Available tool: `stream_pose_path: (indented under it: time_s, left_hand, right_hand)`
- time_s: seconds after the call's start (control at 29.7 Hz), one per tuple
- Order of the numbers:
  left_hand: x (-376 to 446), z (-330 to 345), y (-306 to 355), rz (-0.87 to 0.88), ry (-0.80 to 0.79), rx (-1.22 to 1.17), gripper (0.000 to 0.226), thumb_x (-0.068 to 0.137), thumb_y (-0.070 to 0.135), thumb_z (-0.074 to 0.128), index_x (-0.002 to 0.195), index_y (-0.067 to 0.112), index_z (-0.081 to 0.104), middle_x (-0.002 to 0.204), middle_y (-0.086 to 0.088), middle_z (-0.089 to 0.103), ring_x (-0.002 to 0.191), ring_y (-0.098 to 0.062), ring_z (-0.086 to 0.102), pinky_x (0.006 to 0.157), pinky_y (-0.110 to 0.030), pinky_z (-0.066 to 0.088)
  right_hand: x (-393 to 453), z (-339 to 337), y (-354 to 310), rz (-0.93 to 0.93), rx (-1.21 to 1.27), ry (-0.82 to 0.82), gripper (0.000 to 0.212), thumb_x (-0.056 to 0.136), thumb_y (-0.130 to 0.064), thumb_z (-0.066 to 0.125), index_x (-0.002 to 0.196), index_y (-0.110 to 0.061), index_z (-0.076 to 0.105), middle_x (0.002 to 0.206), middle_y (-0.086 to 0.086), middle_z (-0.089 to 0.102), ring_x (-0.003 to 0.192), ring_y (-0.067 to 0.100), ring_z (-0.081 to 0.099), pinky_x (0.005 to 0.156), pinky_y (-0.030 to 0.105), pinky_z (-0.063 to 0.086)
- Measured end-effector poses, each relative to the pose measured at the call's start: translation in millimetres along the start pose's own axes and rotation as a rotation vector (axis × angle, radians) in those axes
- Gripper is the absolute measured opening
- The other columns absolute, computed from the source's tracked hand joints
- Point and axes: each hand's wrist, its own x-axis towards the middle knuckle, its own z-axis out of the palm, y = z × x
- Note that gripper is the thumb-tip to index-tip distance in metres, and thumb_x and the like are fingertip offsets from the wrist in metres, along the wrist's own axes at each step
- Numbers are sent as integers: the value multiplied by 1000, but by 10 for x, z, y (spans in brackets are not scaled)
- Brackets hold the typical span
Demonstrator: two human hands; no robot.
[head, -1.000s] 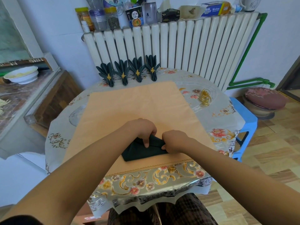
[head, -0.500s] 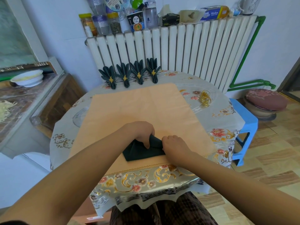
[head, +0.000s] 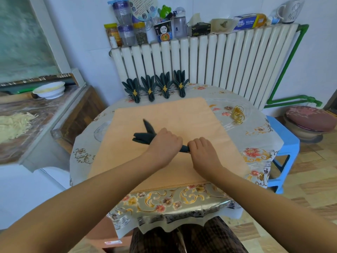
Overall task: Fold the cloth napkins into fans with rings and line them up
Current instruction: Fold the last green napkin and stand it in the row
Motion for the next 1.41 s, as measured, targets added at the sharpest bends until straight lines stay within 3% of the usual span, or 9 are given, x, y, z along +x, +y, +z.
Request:
stream_pose_path:
  time_s: [0.03,0.1,0.13,0.27,0.47,0.71,0.94,1.18,1.41]
  left_hand:
    - [-84,33,98,5,-46,-4,11,96,11,46,107,12,49,106,-5,63,98,-25,59,80,-34,36]
    - [-212,126,273,-2,-159,-56,11,98,12,43,108,12,48,108,-5,62,99,-24,59,78,-33,35]
    - [-249,168,318,-27,-200,-100,12,98,12,42,109,13,48,107,-4,62,98,-24,60,75,-32,33]
    - [-302,210,216,-151,-304,-334,15,94,20,50,108,16,55,101,-3,63,93,-22,59,71,-30,34]
    - [-273,284,-186,-219,-572,-665,37,79,48,71,80,13,57,69,2,52,69,-17,50,63,-28,40]
    - [-263,366,-472,-284,-720,-811,46,79,57,67,69,14,53,69,2,52,64,-13,48,64,-25,37]
    - [-396,569,-486,-462,-591,-1035,56,80,54,68,108,6,62,99,-8,63,88,-23,58,76,-30,42]
    - [-542,792,-205,-678,-402,-1058,47,85,52,62,105,10,55,98,-8,60,84,-20,54,63,-29,38]
    - [-587,780,-63,-747,-339,-898,60,85,59,58,120,12,44,101,-2,60,91,-21,58,76,-34,45]
  right_hand:
    - [-54,37,-14,-61,13,-19,15,72,-5,43,70,-11,56,63,5,53,56,23,48,51,28,36]
    - [-184,71,-32,-167,89,-115,1,73,-11,58,72,-10,58,67,5,57,60,23,53,52,27,42]
    - [-226,55,-39,-166,163,-200,8,75,-13,66,77,-9,59,73,7,59,67,26,56,57,30,44]
    - [-147,-80,57,30,456,-483,20,87,-25,63,103,-13,64,101,4,62,97,21,52,79,29,38]
    - [-35,-160,160,199,665,-596,17,78,-28,75,93,-21,72,83,-8,62,81,7,54,63,12,36]
    - [-49,-152,142,259,692,-569,16,76,-28,76,90,-21,73,81,-9,62,80,8,55,63,15,39]
    - [-72,-155,126,246,654,-560,18,79,-29,73,95,-21,72,87,-6,65,84,10,56,66,21,37]
    - [-239,-98,34,217,612,-408,34,90,-33,59,124,-30,60,106,-3,69,100,16,59,84,26,43]
    - [-293,3,-99,337,586,-310,24,95,-27,52,114,-28,67,97,-1,66,96,17,55,77,27,40]
